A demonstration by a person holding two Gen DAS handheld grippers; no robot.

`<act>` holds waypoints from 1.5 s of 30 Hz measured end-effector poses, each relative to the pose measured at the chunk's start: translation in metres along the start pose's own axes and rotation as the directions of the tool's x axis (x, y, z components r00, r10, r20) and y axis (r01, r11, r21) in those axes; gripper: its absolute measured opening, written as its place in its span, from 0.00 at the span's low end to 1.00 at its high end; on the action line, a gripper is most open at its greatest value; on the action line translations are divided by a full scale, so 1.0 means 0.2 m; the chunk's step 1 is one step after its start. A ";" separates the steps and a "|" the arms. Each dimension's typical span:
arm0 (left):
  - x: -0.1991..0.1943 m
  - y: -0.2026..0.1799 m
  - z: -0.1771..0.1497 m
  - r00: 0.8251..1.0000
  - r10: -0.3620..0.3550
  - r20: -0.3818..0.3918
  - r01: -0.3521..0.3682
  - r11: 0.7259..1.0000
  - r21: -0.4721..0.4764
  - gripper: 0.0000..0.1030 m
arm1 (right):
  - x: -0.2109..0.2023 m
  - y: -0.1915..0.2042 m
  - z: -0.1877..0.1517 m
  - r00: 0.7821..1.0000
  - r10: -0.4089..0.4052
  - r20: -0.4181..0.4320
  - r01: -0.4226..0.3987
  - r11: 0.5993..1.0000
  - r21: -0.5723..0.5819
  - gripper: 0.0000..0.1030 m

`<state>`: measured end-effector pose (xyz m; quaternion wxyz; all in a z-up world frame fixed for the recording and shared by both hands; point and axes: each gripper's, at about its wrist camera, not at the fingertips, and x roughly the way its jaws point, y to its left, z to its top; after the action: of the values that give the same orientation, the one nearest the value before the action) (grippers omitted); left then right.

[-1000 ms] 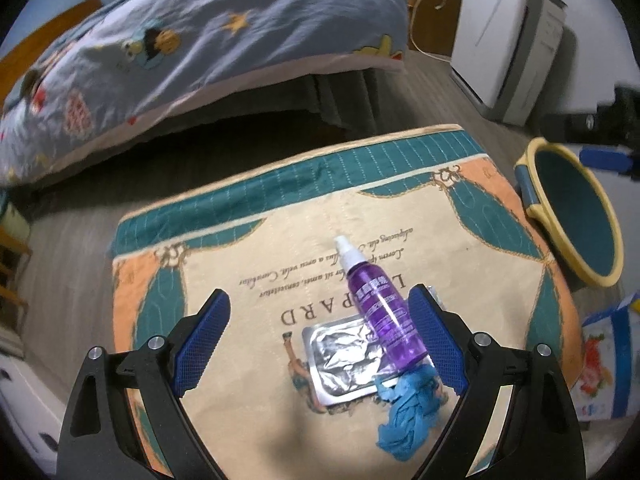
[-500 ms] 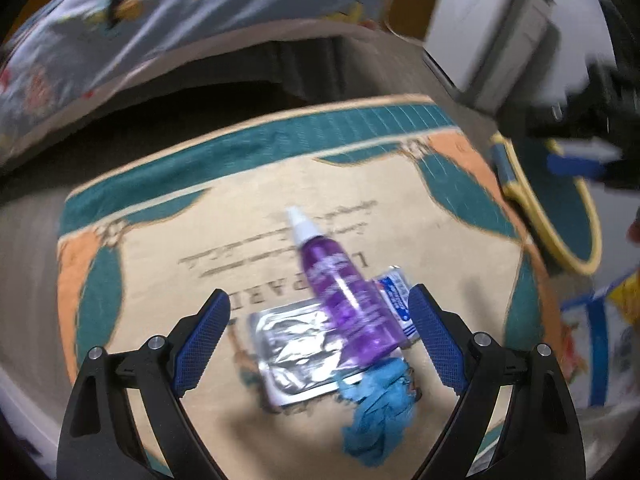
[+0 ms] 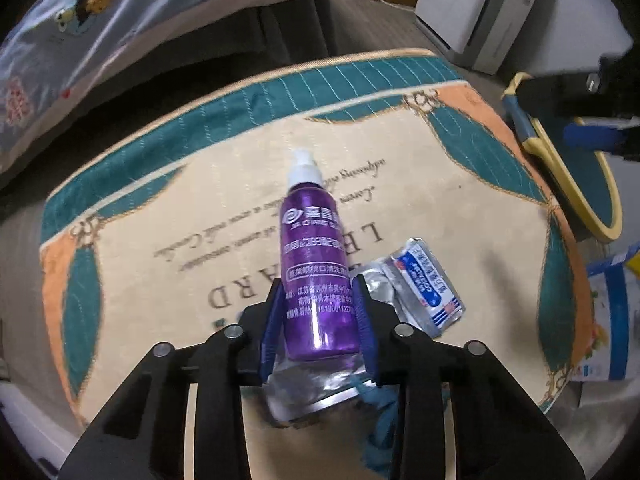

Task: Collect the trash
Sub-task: 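Grasp the purple spray bottle with the left tool, then grasp the blue-white COLTALIN sachet with the right tool while left tool holds the bottle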

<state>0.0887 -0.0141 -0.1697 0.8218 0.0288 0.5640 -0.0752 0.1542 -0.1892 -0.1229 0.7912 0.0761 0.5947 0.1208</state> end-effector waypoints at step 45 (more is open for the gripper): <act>-0.12 0.40 -0.02 0.995 0.062 0.084 -0.048 0.987 -0.153 0.32 | 0.30 0.30 -0.12 0.975 0.009 -0.221 -0.048 0.984 -0.171 0.02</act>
<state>0.0883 0.0678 -0.1513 0.8476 -0.0213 0.5301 -0.0107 0.1407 -0.1160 -0.1689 0.7225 0.0007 0.6643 0.1916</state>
